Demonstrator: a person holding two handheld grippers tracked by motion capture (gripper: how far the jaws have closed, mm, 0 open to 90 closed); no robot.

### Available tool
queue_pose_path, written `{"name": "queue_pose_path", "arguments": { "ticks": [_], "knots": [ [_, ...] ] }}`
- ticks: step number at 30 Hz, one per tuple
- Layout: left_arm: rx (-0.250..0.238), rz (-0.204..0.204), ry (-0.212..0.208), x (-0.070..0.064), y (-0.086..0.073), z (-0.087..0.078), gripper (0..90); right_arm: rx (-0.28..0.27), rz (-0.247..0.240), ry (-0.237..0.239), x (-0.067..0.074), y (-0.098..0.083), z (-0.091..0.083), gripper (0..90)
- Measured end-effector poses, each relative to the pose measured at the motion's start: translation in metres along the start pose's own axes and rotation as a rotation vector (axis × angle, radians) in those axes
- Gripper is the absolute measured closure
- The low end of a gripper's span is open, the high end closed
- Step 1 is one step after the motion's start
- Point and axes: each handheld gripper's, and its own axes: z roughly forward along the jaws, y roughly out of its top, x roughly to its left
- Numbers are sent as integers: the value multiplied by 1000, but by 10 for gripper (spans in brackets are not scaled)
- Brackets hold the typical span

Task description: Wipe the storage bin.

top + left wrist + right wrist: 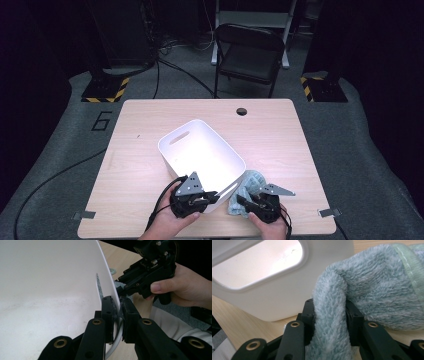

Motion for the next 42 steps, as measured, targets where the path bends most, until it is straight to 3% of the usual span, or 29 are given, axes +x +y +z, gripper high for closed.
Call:
{"name": "queue_pose_path", "arguments": {
  "ticks": [5,19,27,30,35,42],
  "knots": [
    [-4,14,21,-3,0,1,834,6,3,5,0,1,1,667],
    [-4,20,9,-2,-1,0,835,-43,-13,29,6,16,-12,667],
    [-8,6,1,-2,-1,0,834,-125,-115,21,33,37,-35,666],
    [-7,7,1,-2,-1,0,834,-150,-139,39,39,41,-41,666],
    [-8,8,0,-2,-1,0,833,-153,-135,60,34,40,-38,669],
    [-8,7,6,-2,-1,1,832,-83,-108,52,25,29,-25,669]
  ]
}}
